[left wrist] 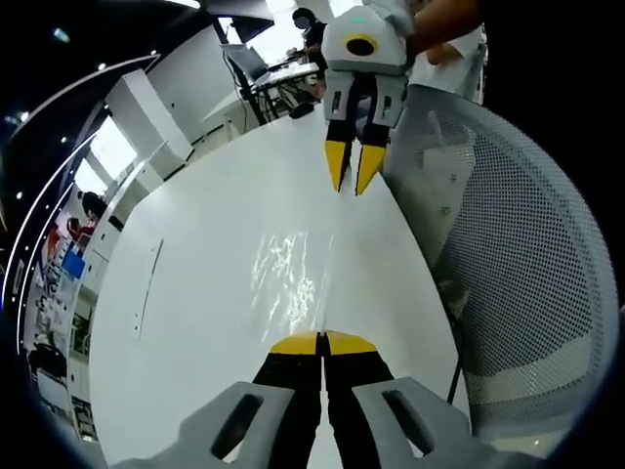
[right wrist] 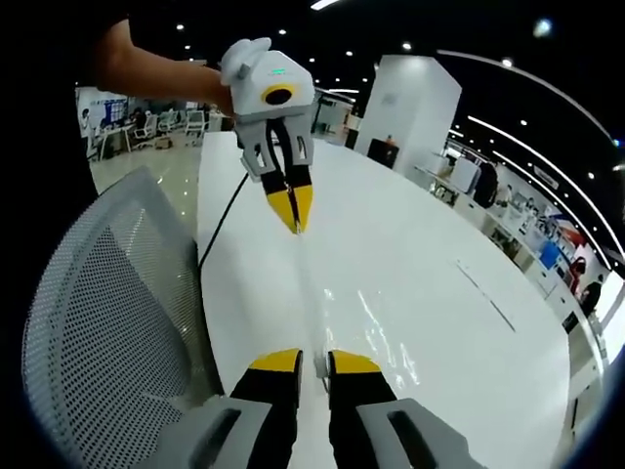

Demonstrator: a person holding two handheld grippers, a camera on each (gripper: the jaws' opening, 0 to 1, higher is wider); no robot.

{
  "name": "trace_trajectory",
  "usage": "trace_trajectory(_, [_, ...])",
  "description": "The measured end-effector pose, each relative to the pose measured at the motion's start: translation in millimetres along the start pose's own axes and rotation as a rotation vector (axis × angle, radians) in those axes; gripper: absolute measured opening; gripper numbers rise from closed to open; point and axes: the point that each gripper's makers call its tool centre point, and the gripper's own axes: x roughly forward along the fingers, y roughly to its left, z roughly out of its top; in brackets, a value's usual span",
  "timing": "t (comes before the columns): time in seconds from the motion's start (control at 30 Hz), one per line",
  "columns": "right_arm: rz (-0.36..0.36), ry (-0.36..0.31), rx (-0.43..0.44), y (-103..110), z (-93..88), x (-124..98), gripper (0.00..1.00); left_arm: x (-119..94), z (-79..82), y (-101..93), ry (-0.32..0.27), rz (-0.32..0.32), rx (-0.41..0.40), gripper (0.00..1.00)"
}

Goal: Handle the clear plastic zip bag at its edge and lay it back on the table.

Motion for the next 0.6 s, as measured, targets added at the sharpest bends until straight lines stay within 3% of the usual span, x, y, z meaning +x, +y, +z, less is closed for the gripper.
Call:
trace_trajectory(0.33, [0.021, -0.050, 0.028, -5, 23.6, -7, 0.20, 3, 3.1, -5.5, -0.016, -0.011, 0.002, 0.00])
trace_trajectory(0.6, [0.016, -0.067, 0.030, -20, 34.1, -10, 0.21, 4, 3.9, -6.0, -0.015, -0.006, 0.009, 0.00])
